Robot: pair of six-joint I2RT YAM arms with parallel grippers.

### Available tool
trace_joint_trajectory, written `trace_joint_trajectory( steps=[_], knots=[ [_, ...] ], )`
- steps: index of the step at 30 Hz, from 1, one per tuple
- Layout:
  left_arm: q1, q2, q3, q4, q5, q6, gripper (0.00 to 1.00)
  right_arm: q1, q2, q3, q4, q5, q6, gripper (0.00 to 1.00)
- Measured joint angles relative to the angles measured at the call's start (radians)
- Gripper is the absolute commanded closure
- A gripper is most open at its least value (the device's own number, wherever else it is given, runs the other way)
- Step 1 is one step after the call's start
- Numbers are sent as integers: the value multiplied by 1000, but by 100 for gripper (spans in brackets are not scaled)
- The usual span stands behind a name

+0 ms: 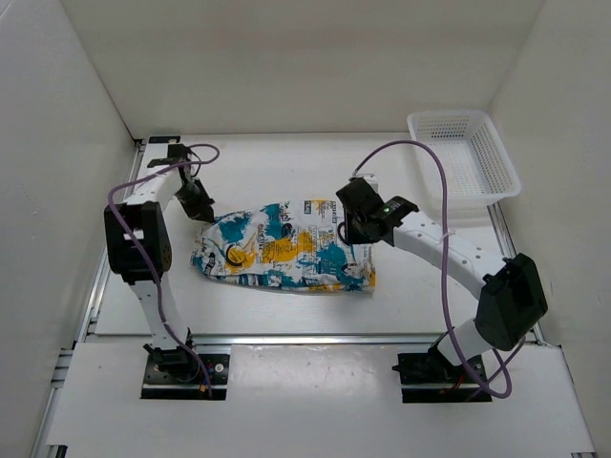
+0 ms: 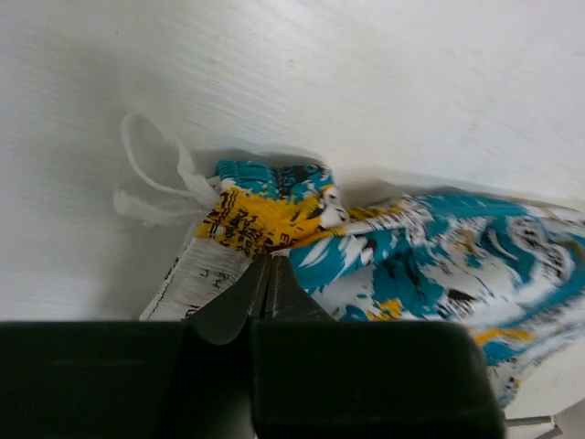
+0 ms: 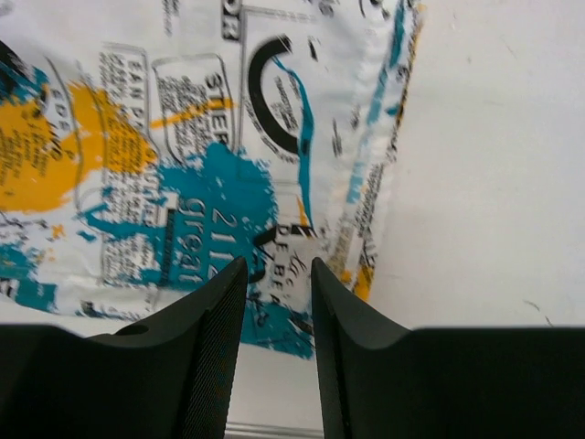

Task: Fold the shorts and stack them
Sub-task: Fold the shorts

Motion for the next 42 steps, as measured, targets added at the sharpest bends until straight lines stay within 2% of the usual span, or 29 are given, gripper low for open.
trace_joint_trajectory(
  steps=[7,10,11,12,13,15,17,18,23,26,30,33,37,42],
  knots=[
    [-40,150,62,-23,-61,-14,90,-2,-29,-51,-51,16,3,61],
    [-63,153,105,-43,-105,-16,90,-2,-32,-44,-65,26,2,61],
    [-69,149,122,-48,-121,-16,85,-2,-34,-42,-69,29,0,61],
    [-75,143,144,-61,-137,-14,80,-2,-37,-38,-76,34,-3,61],
    [-79,129,165,-73,-155,-10,62,-2,-42,-34,-79,38,-5,61],
    [-82,76,193,-89,-189,-6,34,-2,-50,-18,-90,46,-7,60],
    [-74,-13,195,-101,-205,3,9,-2,-62,-6,-92,49,-8,60],
    [-64,-73,185,-103,-206,4,4,-2,-69,-4,-92,52,-8,60],
    [66,-441,-51,-36,-139,5,1,-2,-82,1,-95,52,-9,59],
    [134,-537,-246,-5,-82,3,1,-1,-82,1,-95,45,-9,59],
    [130,-447,-424,32,4,3,1,6,-82,1,-95,36,-9,59],
    [136,-399,-504,40,38,3,1,8,-82,1,-95,28,-9,59],
    [149,-373,-507,80,66,6,1,11,-84,1,-95,17,-11,59],
    [152,-244,-488,153,122,1,1,11,-90,1,-95,16,-12,59]
  ],
)
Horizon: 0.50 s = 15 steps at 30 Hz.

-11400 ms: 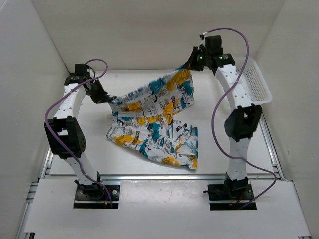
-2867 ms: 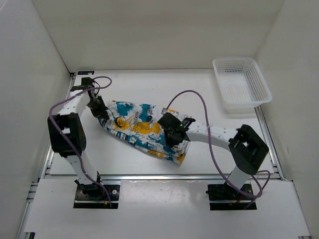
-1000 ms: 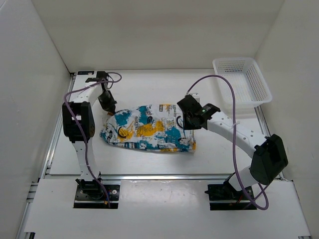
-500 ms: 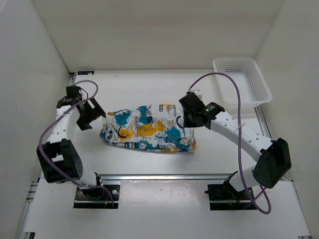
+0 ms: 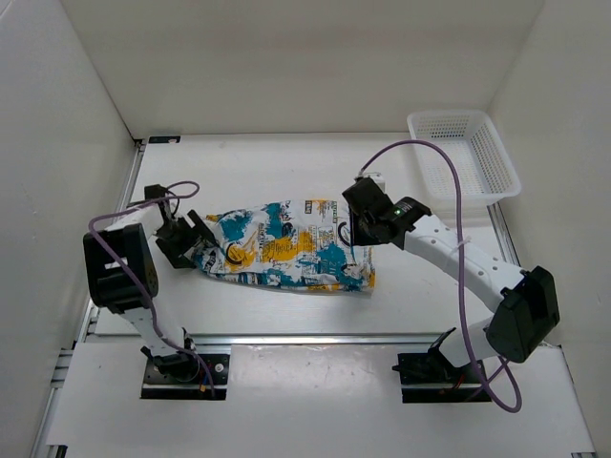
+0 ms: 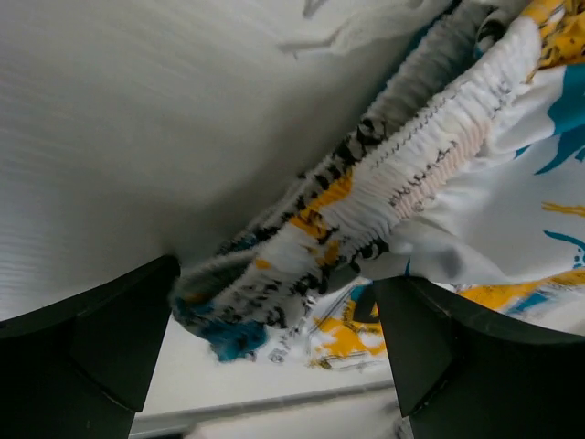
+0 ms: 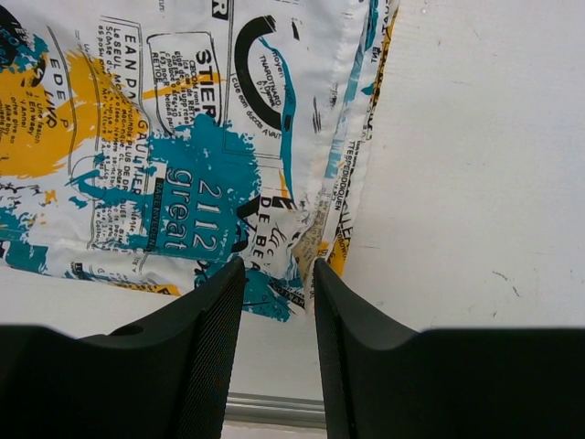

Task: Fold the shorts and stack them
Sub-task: Fold the shorts

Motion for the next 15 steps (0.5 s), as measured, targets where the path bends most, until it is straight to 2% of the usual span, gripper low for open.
trace_joint_trajectory(
  steps=[3,5,6,9,10,11,15],
  knots=[
    [-11,47,29,3,37,-26,1,0,-13,0,0,-2,0,59],
    [-37,65,49,16,50,-48,9,0,-22,0,0,-2,1,59],
    [-55,72,57,24,53,-59,25,0,-27,0,0,-2,1,59],
    [-101,95,63,56,55,-90,60,0,-34,-1,0,-2,1,59],
    [-115,102,63,60,56,-95,78,0,-36,-1,0,-2,1,59],
    [-126,108,63,60,57,-103,90,0,-38,-1,0,-2,1,59],
    [-136,109,79,56,42,-113,90,0,-40,-2,0,-2,1,59]
  ],
)
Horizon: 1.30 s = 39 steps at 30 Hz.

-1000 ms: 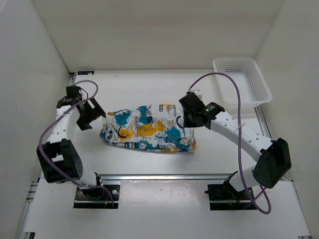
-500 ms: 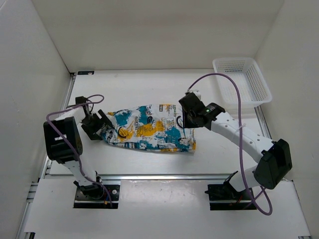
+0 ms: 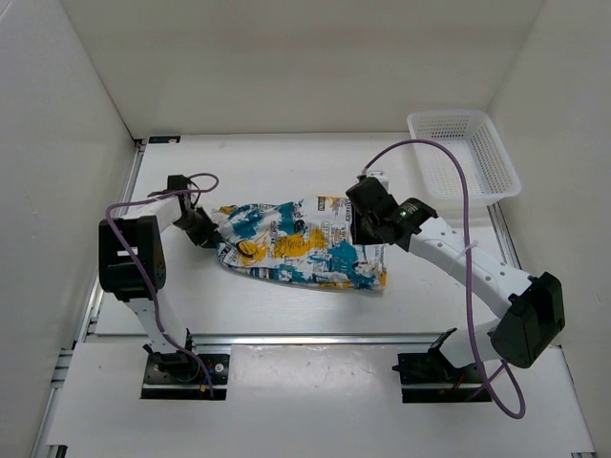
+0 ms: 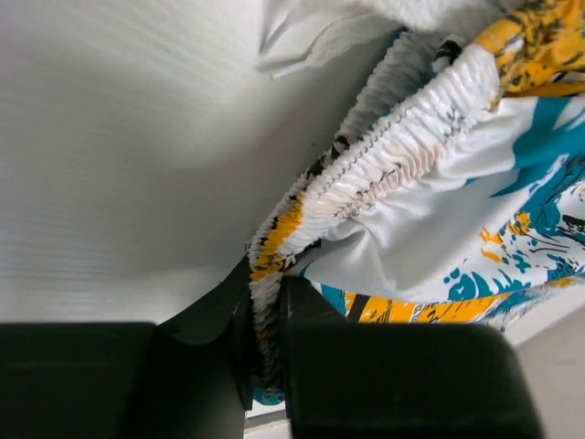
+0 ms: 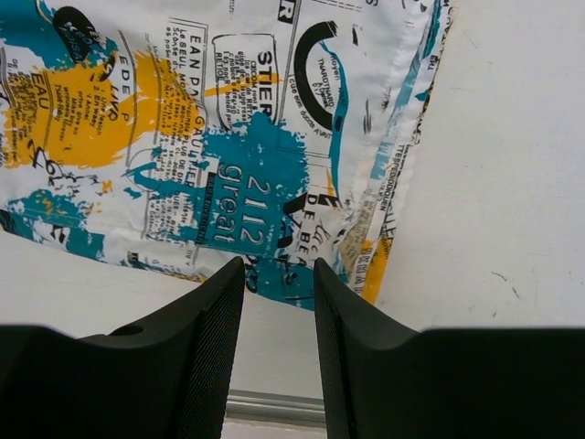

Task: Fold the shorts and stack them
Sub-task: Fold the shorts

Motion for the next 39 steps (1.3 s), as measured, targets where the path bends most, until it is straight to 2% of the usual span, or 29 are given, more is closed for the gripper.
trace_joint_trajectory(
  steps=[4,11,15,20,28,33,39],
  knots=[
    [0,-31,91,-64,-120,3,90,0,-3,-3,0,2,-1,59],
    [-21,-161,393,-221,-408,86,90,0,-23,-45,0,8,-1,59],
    [-98,-239,484,-267,-512,138,90,0,-23,-48,0,8,0,59],
    [-243,-266,510,-325,-574,201,90,0,-23,-48,1,8,2,59],
    [-498,-153,546,-399,-650,237,90,0,-23,-52,3,7,7,59],
    [-638,21,677,-477,-717,211,90,0,-23,-68,3,5,12,59],
    [-684,187,866,-535,-720,134,90,0,-26,-97,9,5,19,59]
  ],
)
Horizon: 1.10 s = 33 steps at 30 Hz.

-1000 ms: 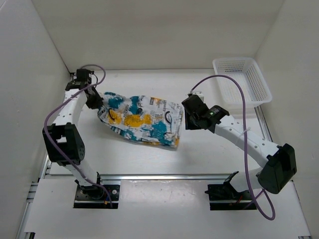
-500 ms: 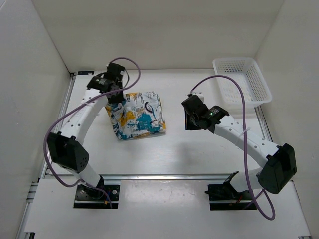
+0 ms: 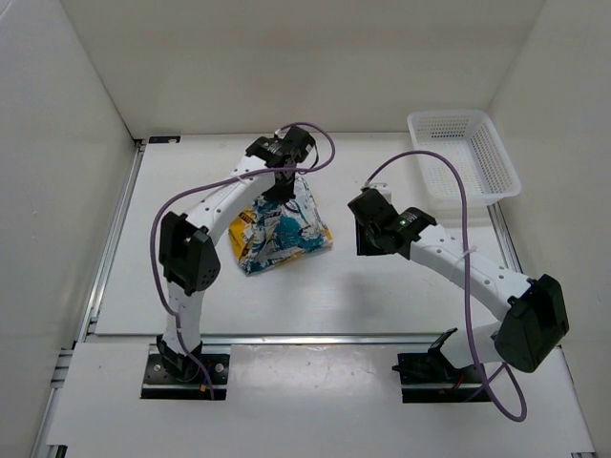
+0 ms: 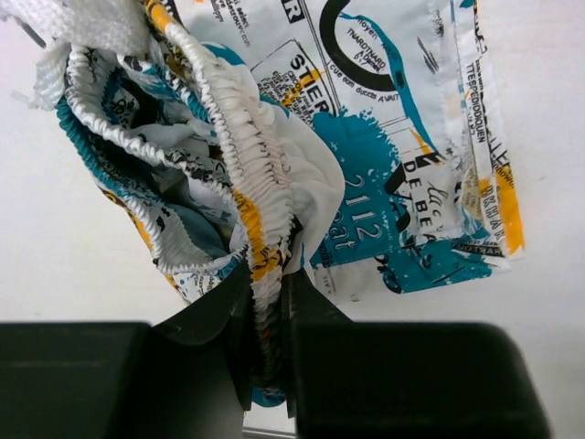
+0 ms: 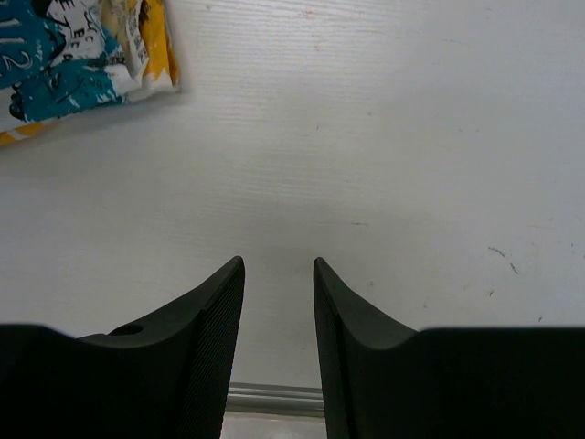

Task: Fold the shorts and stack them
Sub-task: Fold the shorts

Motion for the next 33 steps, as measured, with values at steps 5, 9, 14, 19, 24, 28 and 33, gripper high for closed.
trace_joint_trajectory(
  steps=[5,9,14,19,24,28,33],
  knots=[
    [4,134,158,-7,75,-66,45,0,-40,-51,-7,2,15,59],
    [-2,235,275,11,166,-106,9,0,-82,-77,-12,8,19,59],
    [25,132,178,61,251,-144,3,0,-94,-93,-5,-4,15,57],
    [167,-175,-32,122,309,-154,24,0,-14,-38,6,-85,-24,49],
    [277,-414,-275,180,299,-164,79,0,219,162,63,-193,-79,56],
    [307,-457,-485,221,343,-171,90,-1,406,349,95,-286,-125,75],
    [396,-446,-648,241,412,-175,90,-13,637,566,125,-381,-140,83]
  ],
)
